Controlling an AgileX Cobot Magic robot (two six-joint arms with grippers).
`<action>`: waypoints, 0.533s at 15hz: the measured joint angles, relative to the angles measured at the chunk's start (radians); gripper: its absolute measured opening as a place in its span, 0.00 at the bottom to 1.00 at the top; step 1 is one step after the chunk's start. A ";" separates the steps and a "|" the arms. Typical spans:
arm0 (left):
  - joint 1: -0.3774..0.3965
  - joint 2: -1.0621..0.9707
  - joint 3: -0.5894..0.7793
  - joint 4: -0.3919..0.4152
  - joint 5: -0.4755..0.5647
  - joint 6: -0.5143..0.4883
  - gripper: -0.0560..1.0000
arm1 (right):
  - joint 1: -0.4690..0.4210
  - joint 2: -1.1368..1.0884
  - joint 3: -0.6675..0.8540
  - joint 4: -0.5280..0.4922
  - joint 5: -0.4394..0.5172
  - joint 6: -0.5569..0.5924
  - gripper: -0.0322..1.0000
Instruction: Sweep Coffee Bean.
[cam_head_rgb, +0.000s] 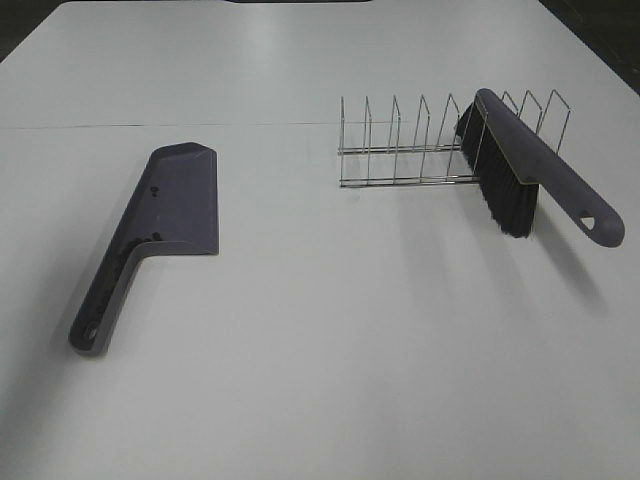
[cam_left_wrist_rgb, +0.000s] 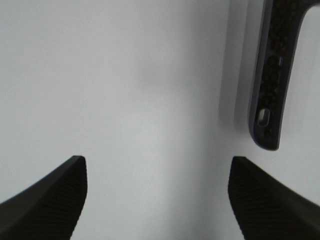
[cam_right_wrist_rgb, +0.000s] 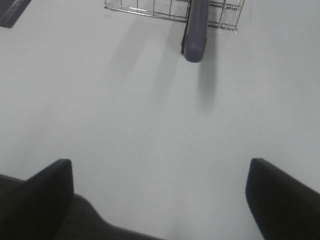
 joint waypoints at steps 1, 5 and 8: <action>0.000 -0.053 0.056 0.000 -0.001 0.000 0.73 | 0.000 -0.021 0.000 0.000 0.000 0.001 0.83; 0.000 -0.417 0.373 -0.008 -0.037 0.000 0.73 | 0.000 -0.051 0.000 0.017 0.001 0.045 0.83; 0.000 -0.684 0.508 -0.019 -0.042 0.000 0.73 | 0.000 -0.051 0.000 0.018 0.001 0.052 0.83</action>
